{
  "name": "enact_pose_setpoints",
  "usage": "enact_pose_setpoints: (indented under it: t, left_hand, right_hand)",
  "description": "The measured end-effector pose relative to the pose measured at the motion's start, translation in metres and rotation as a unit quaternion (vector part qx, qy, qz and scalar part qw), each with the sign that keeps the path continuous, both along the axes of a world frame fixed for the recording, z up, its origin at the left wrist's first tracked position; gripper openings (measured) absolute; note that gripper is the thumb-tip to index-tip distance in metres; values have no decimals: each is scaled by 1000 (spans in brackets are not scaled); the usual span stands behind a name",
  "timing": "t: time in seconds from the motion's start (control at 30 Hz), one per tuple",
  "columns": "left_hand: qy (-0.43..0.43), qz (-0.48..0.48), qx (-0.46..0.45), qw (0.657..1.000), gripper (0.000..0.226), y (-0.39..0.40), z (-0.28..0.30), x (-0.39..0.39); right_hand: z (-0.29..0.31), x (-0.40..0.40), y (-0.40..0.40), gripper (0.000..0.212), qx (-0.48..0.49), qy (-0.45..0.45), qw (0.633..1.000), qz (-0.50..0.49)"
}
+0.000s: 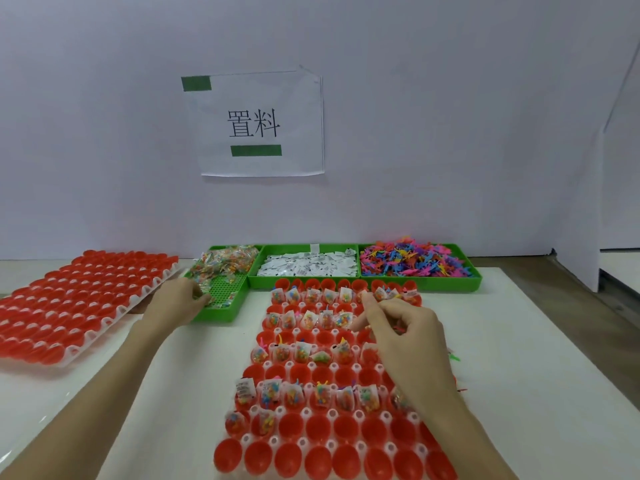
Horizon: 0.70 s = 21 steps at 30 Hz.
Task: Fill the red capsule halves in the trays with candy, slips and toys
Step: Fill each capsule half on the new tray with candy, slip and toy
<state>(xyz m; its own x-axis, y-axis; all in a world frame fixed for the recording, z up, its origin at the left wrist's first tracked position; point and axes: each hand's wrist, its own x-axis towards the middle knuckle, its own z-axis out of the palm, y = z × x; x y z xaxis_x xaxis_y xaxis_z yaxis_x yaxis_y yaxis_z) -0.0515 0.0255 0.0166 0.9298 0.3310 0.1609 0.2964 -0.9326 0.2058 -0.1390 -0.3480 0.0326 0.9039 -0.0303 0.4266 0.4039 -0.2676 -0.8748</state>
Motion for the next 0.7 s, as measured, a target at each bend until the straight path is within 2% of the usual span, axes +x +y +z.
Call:
enact_pose_setpoints:
  t: [0.07,0.2,0.23,0.3,0.4,0.47,0.5,0.6,0.63,0.67,0.7]
  left_hand:
    - [37,-4,13,999,32,1,9,8]
    - [79,-19,68,994,3,-9,23,19]
    - [73,-18,89,993,6,-13,23,19]
    - [54,-12,126,990,12,-19,22,18]
    - [15,-1,182,983,8,-23,22,10]
    - [-46,-4,214,976,6,-21,20,2]
    - [-98,-15,201,975,5,-19,18,-2]
    - [-255,-73,63,962,5,-27,12,-17]
    - [-284,-89,-29,954,6,-36,12,-22]
    - [-298,-98,-159,936,6,-47,13,-28]
    - [-294,-106,-302,901,7,-60,14,-34]
  right_hand:
    - [2,1,-1,41,-1,2,1000,-3]
    - [0,2,-3,41,0,5,1000,-14]
    - [0,3,-3,41,-1,4,1000,-14]
    - [-1,4,-5,42,-3,2,1000,-12]
    - [-1,6,-7,42,1,-3,1000,-8]
    - [0,6,-8,42,2,0,1000,-9]
    - [1,6,-9,43,3,2,1000,-10]
    - [3,7,-10,43,12,9,1000,-19]
    - [3,7,-10,43,10,11,1000,-24]
    - [3,8,-10,42,7,13,1000,-27]
    - [3,9,-11,42,6,15,999,-28]
